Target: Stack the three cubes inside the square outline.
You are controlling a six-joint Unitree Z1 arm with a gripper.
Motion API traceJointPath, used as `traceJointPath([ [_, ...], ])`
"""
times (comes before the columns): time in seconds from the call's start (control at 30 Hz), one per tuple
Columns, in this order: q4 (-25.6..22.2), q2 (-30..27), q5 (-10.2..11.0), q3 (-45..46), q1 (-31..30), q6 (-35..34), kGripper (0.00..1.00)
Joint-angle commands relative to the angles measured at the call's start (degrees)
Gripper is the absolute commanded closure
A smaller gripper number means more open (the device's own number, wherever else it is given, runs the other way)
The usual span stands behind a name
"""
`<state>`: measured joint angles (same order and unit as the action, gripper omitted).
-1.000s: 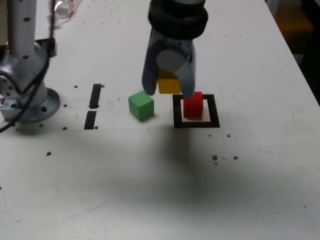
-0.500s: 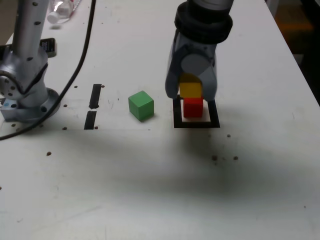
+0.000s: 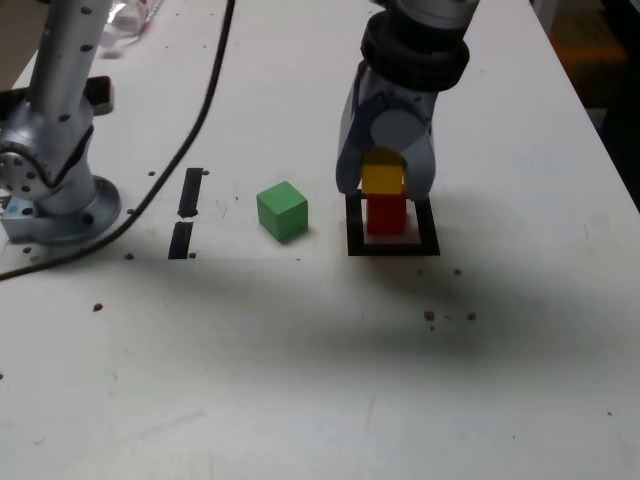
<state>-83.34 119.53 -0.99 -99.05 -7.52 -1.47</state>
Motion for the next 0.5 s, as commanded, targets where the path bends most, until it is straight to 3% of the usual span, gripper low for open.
traceJointPath([
  [0.0, 0.3, 0.7, -0.5, 0.2, 0.6, 0.6, 0.74],
  [0.2, 0.8, 1.5, -1.3, 0.2, 1.0, 1.3, 0.71],
  [0.47, 2.2, 2.1, -2.6, 1.0, 1.0, 2.1, 0.59],
])
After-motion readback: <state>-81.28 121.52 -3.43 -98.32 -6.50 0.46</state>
